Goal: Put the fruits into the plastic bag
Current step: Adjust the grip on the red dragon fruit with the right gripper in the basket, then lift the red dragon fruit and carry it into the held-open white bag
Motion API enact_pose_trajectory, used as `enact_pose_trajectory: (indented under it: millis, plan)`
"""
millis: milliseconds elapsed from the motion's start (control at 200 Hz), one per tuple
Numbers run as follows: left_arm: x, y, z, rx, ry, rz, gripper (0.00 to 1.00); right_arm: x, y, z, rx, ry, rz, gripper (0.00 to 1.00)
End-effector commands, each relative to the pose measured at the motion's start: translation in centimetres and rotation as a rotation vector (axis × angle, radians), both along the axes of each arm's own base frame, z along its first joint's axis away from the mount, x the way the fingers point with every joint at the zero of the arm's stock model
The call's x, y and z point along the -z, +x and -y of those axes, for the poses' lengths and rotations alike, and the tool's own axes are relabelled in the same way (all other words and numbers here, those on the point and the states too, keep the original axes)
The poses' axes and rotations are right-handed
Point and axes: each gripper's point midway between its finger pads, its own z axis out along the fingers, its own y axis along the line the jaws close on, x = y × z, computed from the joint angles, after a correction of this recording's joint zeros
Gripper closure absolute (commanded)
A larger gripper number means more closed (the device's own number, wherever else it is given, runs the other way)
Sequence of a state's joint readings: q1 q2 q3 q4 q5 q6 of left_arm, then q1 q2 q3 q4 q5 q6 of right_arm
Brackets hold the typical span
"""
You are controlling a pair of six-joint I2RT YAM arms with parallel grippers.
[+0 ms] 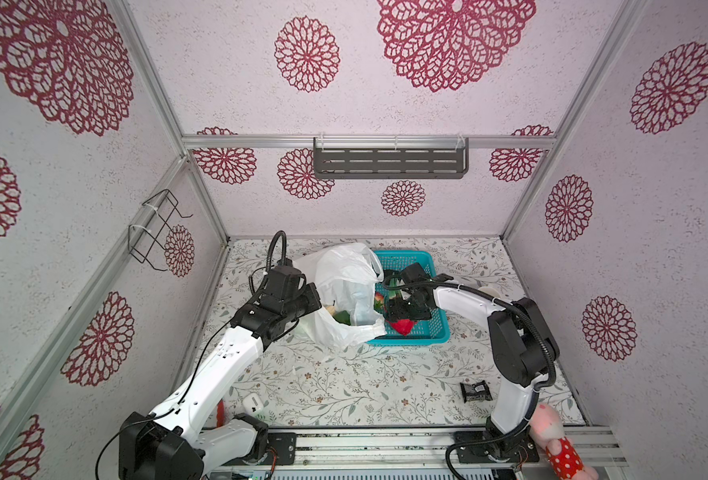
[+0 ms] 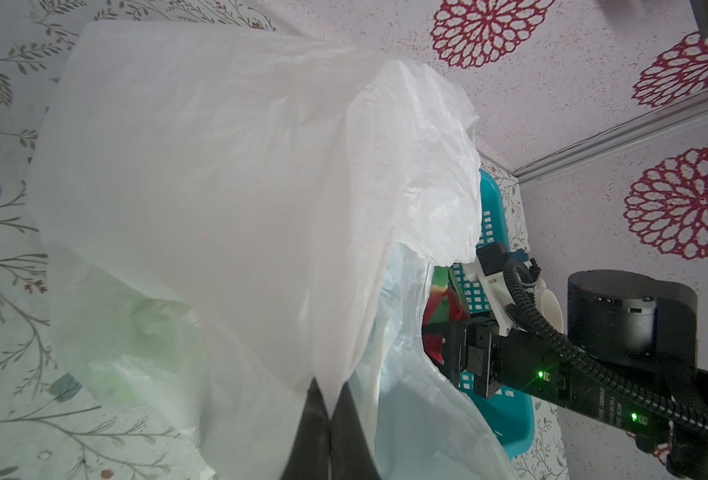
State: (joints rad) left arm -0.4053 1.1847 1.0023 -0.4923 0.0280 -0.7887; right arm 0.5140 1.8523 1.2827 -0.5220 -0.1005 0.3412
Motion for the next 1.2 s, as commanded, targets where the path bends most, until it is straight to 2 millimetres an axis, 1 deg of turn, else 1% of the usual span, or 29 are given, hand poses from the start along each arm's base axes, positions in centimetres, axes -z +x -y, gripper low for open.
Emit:
enact_pose_trajectory:
  millis: [0,65,150,225,290,340,400,445,485,545,590,685,786,876,966,1111,1196]
  plan:
    - [-1.3,0.6,0.5,0.017,-0.001,0.032,1.00,-2.5,0.6,0.4,0.021,0.056,0.077,0.80]
    - [-1.2,0.6,0.6,0.021,-0.001,0.029,1.00,-5.5,1.2,0.0,0.010,0.115,0.162,0.85]
    - [-1.1,0.7,0.8,0.028,-0.004,0.022,1.00,-10.0,1.6,-0.7,-0.014,0.202,0.291,0.85]
    - [-0.9,0.8,0.9,0.029,-0.007,0.014,1.00,-13.8,1.4,-1.2,-0.040,0.276,0.392,0.85]
    - [-0.8,0.8,1.0,0.025,-0.012,0.007,1.00,-16.6,0.9,-1.6,-0.061,0.330,0.467,0.87]
    - [-0.7,0.8,1.0,0.019,-0.016,0.005,1.00,-18.6,0.4,-2.1,-0.091,0.378,0.515,0.88]
    - [-0.6,0.8,1.0,0.016,-0.020,0.003,1.00,-20.9,-0.6,-3.4,-0.160,0.445,0.563,0.88]
    - [-0.6,0.7,1.0,0.012,-0.022,0.004,1.00,-22.1,-1.4,-4.7,-0.218,0.486,0.574,0.89]
    - [-0.6,0.7,1.0,0.009,-0.026,0.007,1.00,-22.7,-2.2,-6.0,-0.277,0.516,0.566,0.89]
    - [-0.6,0.8,1.1,0.005,-0.035,0.010,1.00,-22.8,-3.5,-8.1,-0.377,0.548,0.528,0.89]
    - [-0.6,0.8,1.1,0.003,-0.038,0.013,1.00,-22.3,-4.6,-9.7,-0.456,0.558,0.488,0.89]
    - [-0.8,0.9,1.1,-0.004,-0.042,0.014,1.00,-20.2,-6.7,-12.4,-0.598,0.542,0.394,0.90]
    - [-1.1,0.8,1.3,-0.001,-0.040,0.023,1.00,-17.9,-8.4,-14.2,-0.693,0.531,0.302,0.94]
    - [-1.4,0.6,1.4,0.002,-0.038,0.033,1.00,-16.2,-9.0,-15.3,-0.732,0.528,0.231,0.99]
    - [-1.8,0.6,1.3,0.002,-0.038,0.042,1.00,-14.6,-9.1,-15.9,-0.749,0.500,0.179,1.00]
    - [-2.3,0.4,1.7,0.015,-0.032,0.051,1.00,-12.5,-8.9,-16.3,-0.748,0.445,0.123,1.00]
    - [-2.3,0.4,1.7,0.016,-0.025,0.047,1.00,-11.9,-9.4,-16.1,-0.765,0.411,0.109,1.00]
